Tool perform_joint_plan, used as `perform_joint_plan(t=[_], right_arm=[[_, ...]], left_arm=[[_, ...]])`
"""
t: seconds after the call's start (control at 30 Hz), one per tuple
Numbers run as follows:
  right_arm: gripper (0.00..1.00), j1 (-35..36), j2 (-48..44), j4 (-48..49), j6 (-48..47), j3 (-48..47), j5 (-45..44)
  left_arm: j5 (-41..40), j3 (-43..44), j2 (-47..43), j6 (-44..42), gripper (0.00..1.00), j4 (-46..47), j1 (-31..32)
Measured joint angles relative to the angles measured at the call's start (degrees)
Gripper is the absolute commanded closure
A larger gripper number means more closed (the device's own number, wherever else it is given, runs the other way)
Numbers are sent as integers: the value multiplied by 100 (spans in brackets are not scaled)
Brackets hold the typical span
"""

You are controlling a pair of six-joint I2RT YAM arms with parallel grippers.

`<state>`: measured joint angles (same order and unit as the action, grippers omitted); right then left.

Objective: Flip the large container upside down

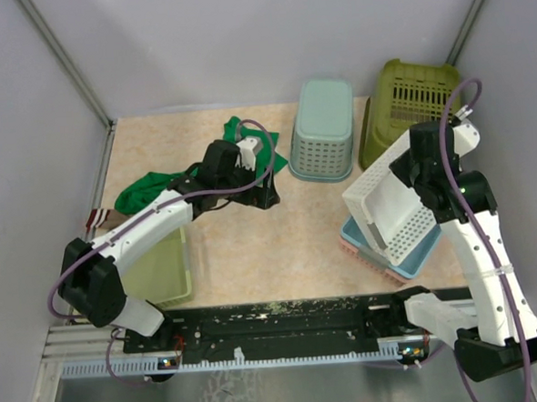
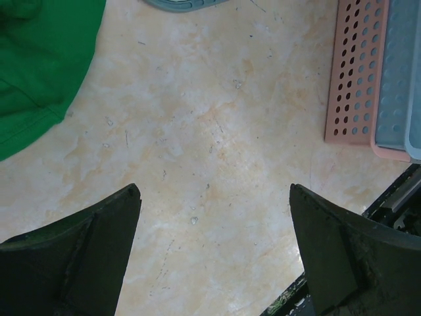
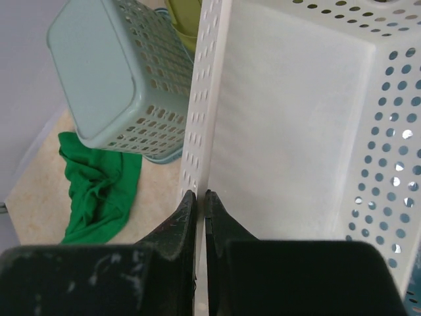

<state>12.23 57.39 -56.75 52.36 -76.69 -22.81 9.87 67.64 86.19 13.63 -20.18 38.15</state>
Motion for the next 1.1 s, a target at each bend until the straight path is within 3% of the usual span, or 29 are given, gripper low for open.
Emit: perform_joint_plan(t=[0.33,0.63,1.1], right_arm=[[100,0,-48,149,-299,-258,546],[100,87,153,903,-435,-1128,1394],[100,2039,1731,2662,-422,-1108,2470]], left_arm=[[-258,170,-103,-31,1,-197,-140],[-328,529,-673,-15,1,-372,-1322],[-455,645,-1123,461,1,-817,-2767]])
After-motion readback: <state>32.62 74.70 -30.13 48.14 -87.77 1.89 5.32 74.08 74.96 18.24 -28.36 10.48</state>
